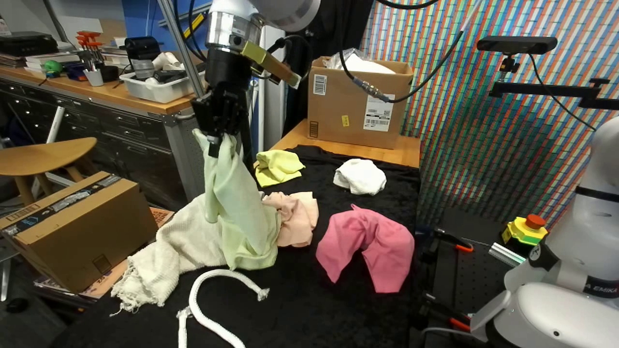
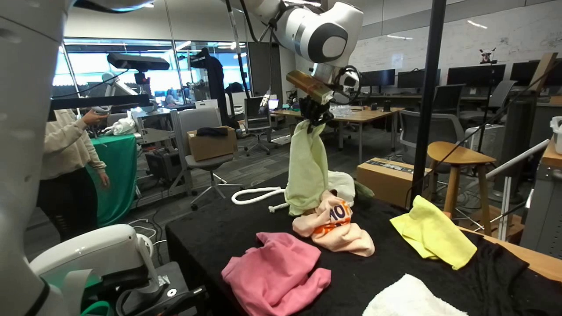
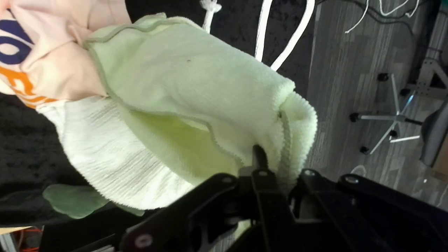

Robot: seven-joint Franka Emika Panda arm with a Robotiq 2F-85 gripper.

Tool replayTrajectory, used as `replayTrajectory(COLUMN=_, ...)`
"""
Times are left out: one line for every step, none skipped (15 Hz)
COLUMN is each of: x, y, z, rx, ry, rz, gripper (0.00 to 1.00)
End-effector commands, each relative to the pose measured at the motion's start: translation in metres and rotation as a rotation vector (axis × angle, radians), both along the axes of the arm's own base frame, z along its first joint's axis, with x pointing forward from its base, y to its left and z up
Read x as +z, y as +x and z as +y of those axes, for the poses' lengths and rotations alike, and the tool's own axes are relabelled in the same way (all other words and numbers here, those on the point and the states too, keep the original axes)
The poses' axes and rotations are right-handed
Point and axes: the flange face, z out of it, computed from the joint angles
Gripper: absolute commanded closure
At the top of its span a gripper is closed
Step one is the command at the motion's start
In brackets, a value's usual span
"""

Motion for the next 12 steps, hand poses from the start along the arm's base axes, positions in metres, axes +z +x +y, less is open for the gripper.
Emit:
replayTrajectory(x=-0.005, y=-0.012, z=0.037, rx=0.107, ry=-0.008, rz=0.005, gripper=0.97)
replayTrajectory(x=-0.010, y=-0.014, z=0.048, rx=0.129, ry=-0.012, rz=0.013, gripper=0.96)
replayTrajectory(x=-0.015, y=-0.016, z=0.056, rx=0.145, ry=-0.017, rz=0.021, gripper=0.97)
replayTrajectory(x=-0.020, y=-0.017, z=0.064, rx=0.154, ry=-0.028, rz=0.022, gripper=0.96)
replayTrajectory(x=-0.024, y=-0.017, z=0.069, rx=0.164, ry=-0.043, rz=0.023, gripper=0.96)
replayTrajectory(x=-0.030, y=-0.017, z=0.072, rx=0.170, ry=-0.057, rz=0.027, gripper=0.93)
replayTrajectory(x=-0.033, y=-0.017, z=0.073, rx=0.171, ry=-0.065, rz=0.031, gripper=0.71)
replayTrajectory(x=-0.037, y=-0.016, z=0.073, rx=0.174, ry=-0.073, rz=0.034, gripper=0.71)
replayTrajectory(x=-0.041, y=-0.015, z=0.072, rx=0.172, ry=-0.075, rz=0.038, gripper=0.63)
replayTrajectory(x=-0.043, y=-0.014, z=0.069, rx=0.166, ry=-0.080, rz=0.042, gripper=0.56)
replayTrajectory(x=-0.046, y=-0.012, z=0.066, rx=0.160, ry=-0.083, rz=0.046, gripper=0.48)
replayTrajectory(x=-0.048, y=-0.011, z=0.062, rx=0.157, ry=-0.083, rz=0.052, gripper=0.39)
